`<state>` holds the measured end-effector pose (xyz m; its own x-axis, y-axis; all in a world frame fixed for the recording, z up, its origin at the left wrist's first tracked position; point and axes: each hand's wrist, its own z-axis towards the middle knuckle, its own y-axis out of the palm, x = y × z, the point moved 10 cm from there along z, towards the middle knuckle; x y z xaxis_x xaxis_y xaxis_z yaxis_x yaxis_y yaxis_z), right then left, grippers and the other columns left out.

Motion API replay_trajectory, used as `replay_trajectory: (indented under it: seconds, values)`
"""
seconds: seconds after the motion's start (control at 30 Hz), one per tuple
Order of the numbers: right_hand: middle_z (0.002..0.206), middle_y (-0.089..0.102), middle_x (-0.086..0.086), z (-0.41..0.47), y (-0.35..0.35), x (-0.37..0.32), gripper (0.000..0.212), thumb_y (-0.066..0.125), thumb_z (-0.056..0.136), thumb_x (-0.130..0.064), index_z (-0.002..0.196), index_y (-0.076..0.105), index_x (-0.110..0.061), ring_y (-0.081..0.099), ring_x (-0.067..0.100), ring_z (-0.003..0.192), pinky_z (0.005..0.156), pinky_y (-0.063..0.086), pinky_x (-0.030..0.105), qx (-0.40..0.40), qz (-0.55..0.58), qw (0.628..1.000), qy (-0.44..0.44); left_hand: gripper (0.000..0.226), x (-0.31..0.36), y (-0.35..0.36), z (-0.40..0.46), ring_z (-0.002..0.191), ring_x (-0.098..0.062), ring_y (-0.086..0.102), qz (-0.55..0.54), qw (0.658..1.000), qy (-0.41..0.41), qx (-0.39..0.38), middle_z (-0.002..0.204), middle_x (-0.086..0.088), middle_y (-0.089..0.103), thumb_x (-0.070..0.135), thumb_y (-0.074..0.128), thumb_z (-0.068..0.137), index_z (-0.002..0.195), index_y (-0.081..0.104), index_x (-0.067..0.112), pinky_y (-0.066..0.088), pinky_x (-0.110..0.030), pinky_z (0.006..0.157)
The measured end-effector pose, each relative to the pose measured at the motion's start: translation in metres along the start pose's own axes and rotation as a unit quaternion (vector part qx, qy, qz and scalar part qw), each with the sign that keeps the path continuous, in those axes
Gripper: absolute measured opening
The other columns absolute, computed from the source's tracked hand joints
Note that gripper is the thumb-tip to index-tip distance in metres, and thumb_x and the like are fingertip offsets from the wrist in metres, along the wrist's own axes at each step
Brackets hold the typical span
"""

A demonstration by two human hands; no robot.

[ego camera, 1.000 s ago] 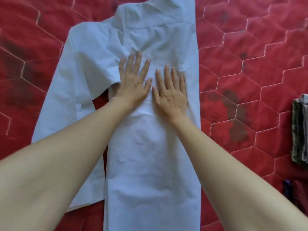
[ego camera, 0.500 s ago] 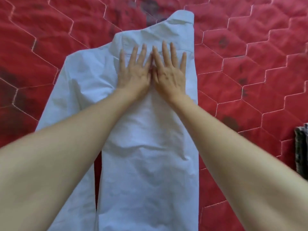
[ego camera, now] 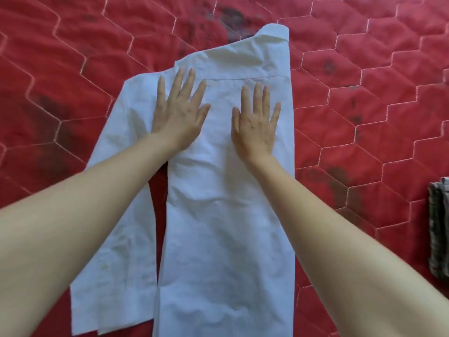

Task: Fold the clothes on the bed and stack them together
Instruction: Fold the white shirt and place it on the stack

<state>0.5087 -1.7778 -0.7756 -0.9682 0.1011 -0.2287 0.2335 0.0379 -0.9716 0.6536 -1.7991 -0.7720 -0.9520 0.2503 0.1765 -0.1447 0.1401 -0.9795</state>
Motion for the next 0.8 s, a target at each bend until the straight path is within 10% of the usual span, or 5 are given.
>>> replay_trajectory:
  seconds: [0.13,0.5,0.8]
  values:
    - [0.159,0.018,0.013,-0.106,0.003,-0.04,0.051,0.035,0.102,-0.025,0.151,0.026,-0.013,0.009,0.026,0.149,0.12,0.002,0.044,0.005,0.072,0.997,-0.039,0.053,-0.034,-0.018,-0.124,0.148,-0.03,0.013,-0.063,0.995,-0.022,0.079,0.159,-0.012,0.02,0.033,0.024,0.102,0.15,0.029,0.012,0.004,-0.052,0.118]
    - [0.153,0.031,0.018,-0.32,0.065,-0.138,0.055,0.052,0.096,-0.02,0.143,0.038,0.003,0.024,0.032,0.144,0.119,0.02,0.046,-0.097,0.116,0.985,-0.085,0.063,-0.075,0.058,-0.361,0.145,-0.031,0.021,0.01,0.992,-0.001,-0.128,0.157,-0.014,0.023,0.041,0.027,0.094,0.147,0.036,0.009,0.025,-0.056,0.113]
    - [0.15,0.04,0.011,-0.35,0.065,-0.146,0.062,0.057,0.095,-0.035,0.145,0.038,-0.003,0.034,0.028,0.141,0.117,0.025,0.047,-0.056,0.095,0.991,0.08,0.08,-0.084,0.061,-0.386,0.148,-0.031,0.014,-0.035,0.986,0.065,-0.152,0.16,-0.014,0.016,0.065,0.032,0.088,0.15,0.029,0.014,0.018,-0.051,0.116]
